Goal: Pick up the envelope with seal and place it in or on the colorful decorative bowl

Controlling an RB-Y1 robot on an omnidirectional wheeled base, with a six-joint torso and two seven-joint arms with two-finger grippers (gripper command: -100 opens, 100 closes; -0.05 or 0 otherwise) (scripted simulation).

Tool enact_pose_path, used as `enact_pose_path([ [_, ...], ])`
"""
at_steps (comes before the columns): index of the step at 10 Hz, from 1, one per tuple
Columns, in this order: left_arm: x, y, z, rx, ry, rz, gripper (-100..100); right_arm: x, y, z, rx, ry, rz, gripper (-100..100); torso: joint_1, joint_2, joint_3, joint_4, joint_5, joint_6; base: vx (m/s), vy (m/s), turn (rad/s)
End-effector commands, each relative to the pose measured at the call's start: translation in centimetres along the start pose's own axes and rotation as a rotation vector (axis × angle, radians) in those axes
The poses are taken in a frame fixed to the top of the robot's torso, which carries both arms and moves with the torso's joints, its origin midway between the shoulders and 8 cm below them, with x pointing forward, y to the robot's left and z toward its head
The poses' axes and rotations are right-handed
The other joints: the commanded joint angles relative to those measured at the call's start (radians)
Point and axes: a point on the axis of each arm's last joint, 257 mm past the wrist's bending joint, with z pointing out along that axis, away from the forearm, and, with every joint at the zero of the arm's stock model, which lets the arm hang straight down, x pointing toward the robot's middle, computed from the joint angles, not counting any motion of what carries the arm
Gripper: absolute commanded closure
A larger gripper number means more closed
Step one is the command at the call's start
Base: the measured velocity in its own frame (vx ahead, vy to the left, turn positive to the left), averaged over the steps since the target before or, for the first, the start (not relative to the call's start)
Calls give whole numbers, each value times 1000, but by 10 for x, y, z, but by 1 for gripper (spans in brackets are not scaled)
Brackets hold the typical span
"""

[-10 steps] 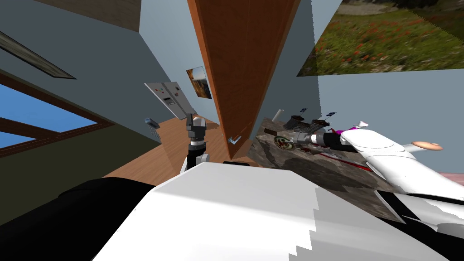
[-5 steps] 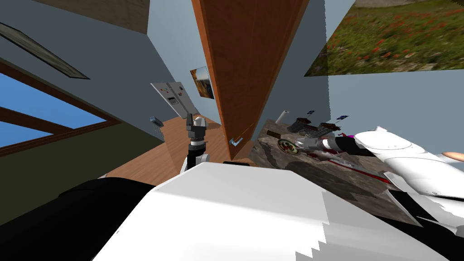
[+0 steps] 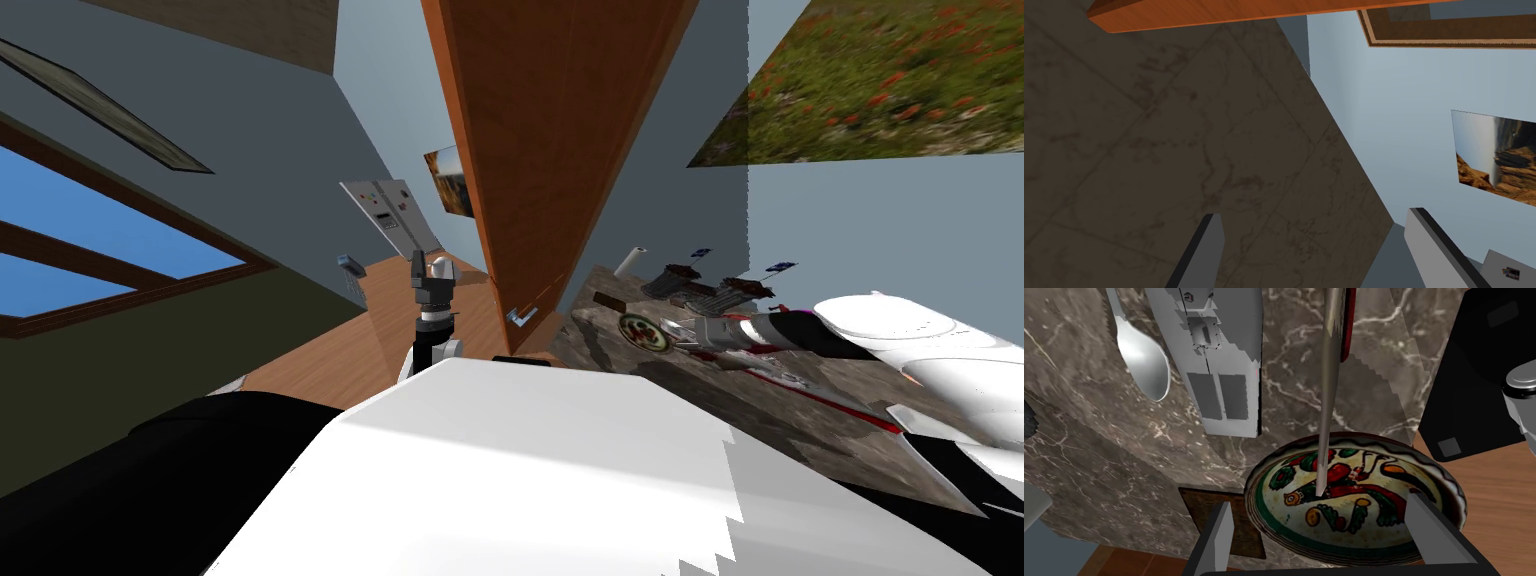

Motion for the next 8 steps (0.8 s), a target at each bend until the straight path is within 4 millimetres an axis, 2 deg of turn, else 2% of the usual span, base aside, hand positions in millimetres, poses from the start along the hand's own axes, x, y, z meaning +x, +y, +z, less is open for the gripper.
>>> enact_pose_path([
  [1,0,0,0,0,0,0,0,29,14,-6,-40,64,21,-100,0,0,0,0,0,0,53,-13,55],
  [2,0,0,0,0,0,0,0,51,26,-12,-74,112,33,-100,0,-1,0,0,0,0,81,-20,115],
  [3,0,0,0,0,0,0,0,51,26,-12,-74,112,33,-100,-1,-2,-1,0,0,0,63,-18,26],
  [4,0,0,0,0,0,0,0,85,48,-25,-135,185,56,-100,0,-1,-1,0,0,0,67,-23,74],
  [6,0,0,0,0,0,0,0,85,48,-25,-135,185,56,-100,0,-1,-1,0,0,0,38,-5,41],
  [7,0,0,0,0,0,0,0,106,64,-34,-180,229,73,-100,1,1,0,0,0,0,37,-3,72],
  [8,0,0,0,0,0,0,0,111,69,-37,-194,242,78,-100,1,1,0,0,0,-1,31,-12,72],
])
